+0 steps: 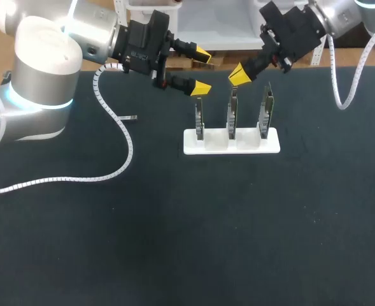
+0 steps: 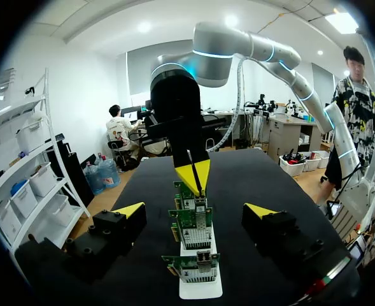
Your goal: Pick up the optical module with the left hand, and insert it into the network port with the right hand.
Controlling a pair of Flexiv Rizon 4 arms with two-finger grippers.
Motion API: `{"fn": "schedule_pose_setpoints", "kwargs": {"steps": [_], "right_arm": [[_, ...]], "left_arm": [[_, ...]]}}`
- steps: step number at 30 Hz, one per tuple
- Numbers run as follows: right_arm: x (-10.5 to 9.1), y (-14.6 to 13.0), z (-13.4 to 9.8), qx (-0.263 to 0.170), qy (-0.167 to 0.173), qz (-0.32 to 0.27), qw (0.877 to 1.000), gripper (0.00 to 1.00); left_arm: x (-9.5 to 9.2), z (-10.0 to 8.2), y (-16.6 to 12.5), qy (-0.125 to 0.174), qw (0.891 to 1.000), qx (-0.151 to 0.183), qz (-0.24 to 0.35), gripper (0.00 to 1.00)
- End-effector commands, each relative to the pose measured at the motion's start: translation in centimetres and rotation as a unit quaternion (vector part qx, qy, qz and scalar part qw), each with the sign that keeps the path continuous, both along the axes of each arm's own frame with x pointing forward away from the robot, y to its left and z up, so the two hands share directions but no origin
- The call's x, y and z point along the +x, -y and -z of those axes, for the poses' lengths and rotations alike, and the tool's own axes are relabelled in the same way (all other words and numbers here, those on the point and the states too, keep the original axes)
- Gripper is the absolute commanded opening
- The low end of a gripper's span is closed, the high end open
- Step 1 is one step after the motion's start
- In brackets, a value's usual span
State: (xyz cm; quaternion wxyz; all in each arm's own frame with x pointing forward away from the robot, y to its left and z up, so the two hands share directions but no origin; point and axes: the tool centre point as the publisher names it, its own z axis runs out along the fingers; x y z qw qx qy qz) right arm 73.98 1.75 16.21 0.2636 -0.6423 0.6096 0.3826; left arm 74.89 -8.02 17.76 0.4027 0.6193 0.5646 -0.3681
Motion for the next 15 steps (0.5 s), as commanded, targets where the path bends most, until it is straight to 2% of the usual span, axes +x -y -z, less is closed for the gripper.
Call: {"fn": "schedule_pose_setpoints", "kwargs": {"steps": [1,15], "right_arm": [[0.1,0.0,0.5,0.000,-0.003,0.000,1.000,0.00],[0.2,0.1,1.6,0.000,-0.014,0.001,1.000,0.00]], "left_arm": [[0.0,-0.1,0.1,-0.001,1.000,0.003,-0.001,1.00],[0.0,-0.1,0.1,-0.001,1.000,0.003,-0.001,1.00]]}}
